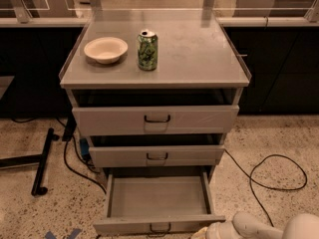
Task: Close bottom drawer
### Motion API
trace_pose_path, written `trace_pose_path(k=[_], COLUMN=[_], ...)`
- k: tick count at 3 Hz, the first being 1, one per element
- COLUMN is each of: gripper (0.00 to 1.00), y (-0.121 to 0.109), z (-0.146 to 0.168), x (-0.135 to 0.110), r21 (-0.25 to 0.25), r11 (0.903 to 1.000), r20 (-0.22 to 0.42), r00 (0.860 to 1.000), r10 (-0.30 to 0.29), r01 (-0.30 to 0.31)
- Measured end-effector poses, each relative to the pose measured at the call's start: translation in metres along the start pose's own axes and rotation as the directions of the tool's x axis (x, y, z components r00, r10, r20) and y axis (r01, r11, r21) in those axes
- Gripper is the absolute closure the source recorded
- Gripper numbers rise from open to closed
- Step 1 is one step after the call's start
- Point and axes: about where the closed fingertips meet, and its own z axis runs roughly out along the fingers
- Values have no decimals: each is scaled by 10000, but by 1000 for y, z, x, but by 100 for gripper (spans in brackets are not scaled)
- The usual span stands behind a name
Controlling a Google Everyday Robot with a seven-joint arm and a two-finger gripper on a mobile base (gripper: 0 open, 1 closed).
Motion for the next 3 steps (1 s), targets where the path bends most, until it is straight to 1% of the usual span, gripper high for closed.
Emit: trace_pose_path(k=[1, 2, 3], gripper=[100, 100, 85], y=[-41, -57, -82], z=[11, 10, 6], x=[0, -3, -16], r21=[1217, 1697, 2347], r11=[9906, 9819, 9666], r20=[-154, -125, 104], r00=[9977, 9961, 9946], r10=[653, 876, 1033], r01=[-629, -842, -1029])
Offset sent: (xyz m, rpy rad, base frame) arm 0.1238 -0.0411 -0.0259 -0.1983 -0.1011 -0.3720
